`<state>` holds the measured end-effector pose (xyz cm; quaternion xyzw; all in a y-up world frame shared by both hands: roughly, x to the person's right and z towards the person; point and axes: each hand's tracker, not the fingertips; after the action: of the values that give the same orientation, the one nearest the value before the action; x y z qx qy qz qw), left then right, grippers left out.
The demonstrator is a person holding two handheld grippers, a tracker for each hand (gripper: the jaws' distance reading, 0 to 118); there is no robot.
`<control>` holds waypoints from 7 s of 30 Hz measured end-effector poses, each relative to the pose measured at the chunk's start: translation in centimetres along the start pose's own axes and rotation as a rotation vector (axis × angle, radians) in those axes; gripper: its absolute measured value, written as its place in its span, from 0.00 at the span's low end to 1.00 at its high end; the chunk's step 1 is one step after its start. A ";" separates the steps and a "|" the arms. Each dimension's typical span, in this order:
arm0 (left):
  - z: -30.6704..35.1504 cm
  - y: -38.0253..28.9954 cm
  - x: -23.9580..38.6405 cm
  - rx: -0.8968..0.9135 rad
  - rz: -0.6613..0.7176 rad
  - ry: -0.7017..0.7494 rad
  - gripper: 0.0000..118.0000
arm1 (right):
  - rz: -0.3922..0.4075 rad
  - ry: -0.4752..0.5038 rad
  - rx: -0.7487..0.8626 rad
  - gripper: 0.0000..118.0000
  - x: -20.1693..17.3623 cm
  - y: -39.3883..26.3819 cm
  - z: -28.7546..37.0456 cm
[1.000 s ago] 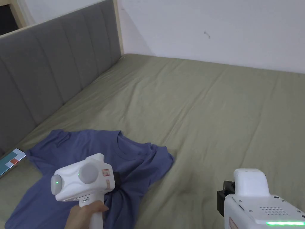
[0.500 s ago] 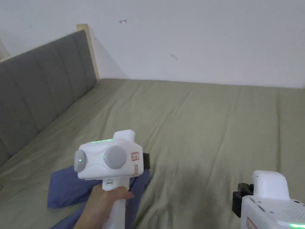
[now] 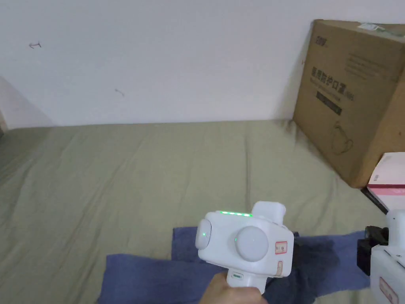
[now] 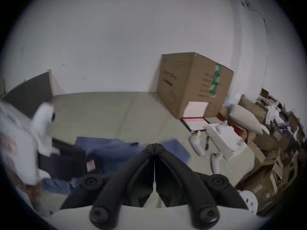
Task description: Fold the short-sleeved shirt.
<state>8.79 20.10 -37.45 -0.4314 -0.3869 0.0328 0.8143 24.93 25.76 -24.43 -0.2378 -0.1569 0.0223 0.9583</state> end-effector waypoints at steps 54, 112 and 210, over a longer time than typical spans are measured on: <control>4.3 -4.7 -31.6 -0.093 0.353 0.665 0.03 | 0.024 0.396 -0.342 0.00 -14.9 -5.0 -11.4; 37.4 12.2 -11.2 0.546 0.010 1.006 0.03 | -0.240 0.176 0.086 0.04 4.0 29.9 -4.1; 24.5 -26.4 -16.5 0.031 0.334 0.832 0.04 | -0.049 0.264 -0.406 0.09 -3.3 -12.4 1.5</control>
<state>-26.28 13.78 -20.06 -0.4524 0.0491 -0.0066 0.8905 20.89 15.07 -18.38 -0.4224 -0.0371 -0.0641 0.9034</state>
